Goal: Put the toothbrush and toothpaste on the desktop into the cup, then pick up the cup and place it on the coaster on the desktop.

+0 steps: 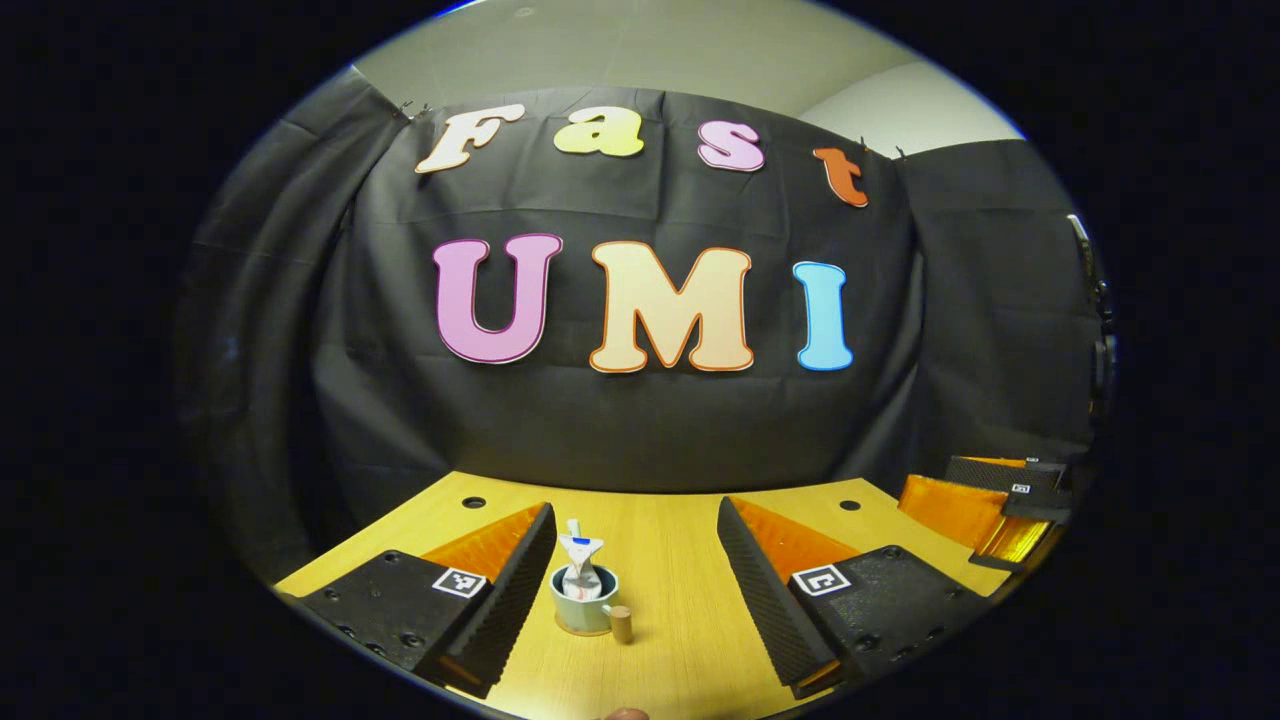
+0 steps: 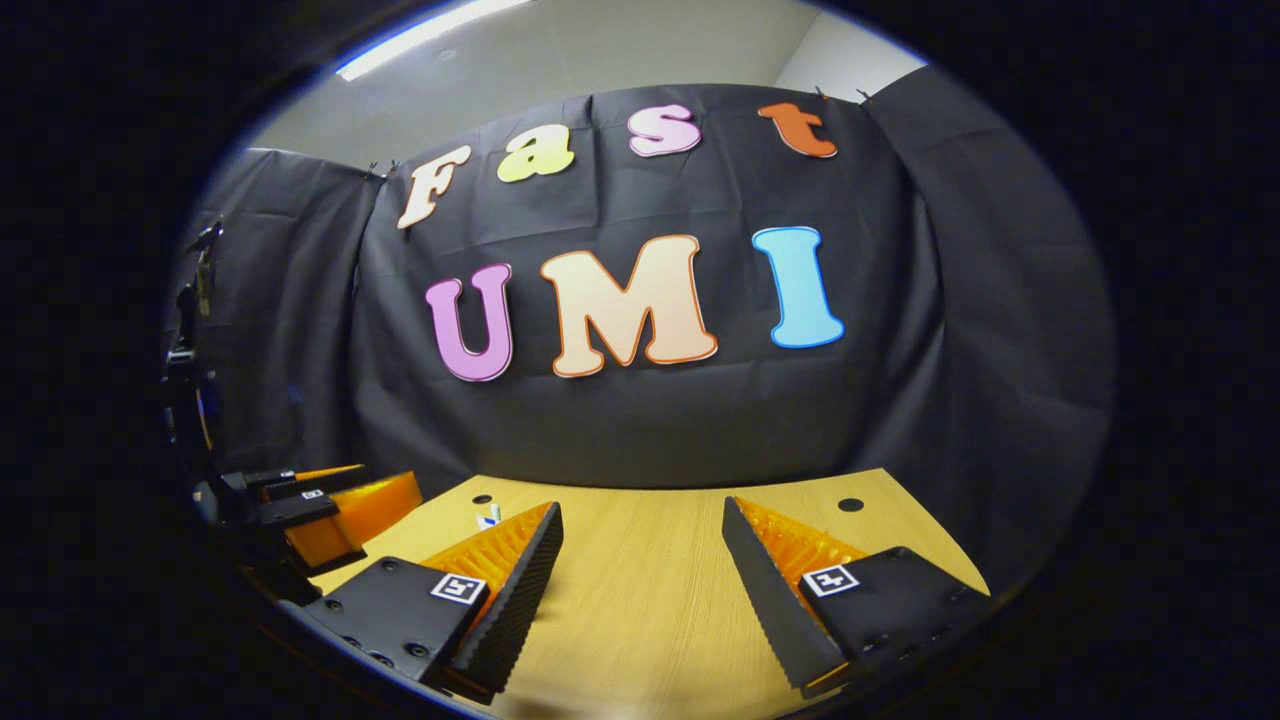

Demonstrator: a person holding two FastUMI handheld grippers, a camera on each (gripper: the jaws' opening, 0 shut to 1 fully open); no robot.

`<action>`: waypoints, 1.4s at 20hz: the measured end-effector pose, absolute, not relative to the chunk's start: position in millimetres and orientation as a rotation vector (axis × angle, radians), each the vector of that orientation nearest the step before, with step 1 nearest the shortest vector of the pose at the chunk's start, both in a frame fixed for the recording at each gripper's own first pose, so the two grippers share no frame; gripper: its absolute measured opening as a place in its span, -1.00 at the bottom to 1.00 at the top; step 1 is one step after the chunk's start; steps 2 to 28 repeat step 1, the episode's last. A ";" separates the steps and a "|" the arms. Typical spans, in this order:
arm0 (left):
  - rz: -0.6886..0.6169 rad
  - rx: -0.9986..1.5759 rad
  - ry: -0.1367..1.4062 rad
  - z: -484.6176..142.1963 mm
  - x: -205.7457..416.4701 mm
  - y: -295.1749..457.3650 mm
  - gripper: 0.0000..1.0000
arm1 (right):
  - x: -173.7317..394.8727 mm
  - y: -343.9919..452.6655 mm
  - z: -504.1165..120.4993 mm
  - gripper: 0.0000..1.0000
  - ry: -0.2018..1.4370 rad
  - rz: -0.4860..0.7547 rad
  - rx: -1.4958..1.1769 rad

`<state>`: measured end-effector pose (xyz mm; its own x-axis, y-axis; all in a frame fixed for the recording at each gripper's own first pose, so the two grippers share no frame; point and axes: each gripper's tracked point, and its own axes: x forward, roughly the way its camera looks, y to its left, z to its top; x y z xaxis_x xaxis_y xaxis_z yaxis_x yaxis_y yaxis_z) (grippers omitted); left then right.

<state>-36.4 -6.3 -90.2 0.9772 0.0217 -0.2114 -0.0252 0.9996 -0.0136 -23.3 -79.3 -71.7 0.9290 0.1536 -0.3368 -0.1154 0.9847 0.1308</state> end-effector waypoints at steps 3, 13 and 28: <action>0.033 -0.018 0.214 -88.6 -39.8 -0.5 0.89 | -24.4 -81.7 -71.2 0.97 0.359 0.120 0.105; 0.033 -0.018 0.214 -88.6 -39.8 -0.5 0.89 | -24.4 -81.7 -71.2 0.97 0.359 0.120 0.105; 0.033 -0.018 0.214 -88.6 -39.8 -0.5 0.89 | -24.4 -81.7 -71.2 0.97 0.359 0.120 0.105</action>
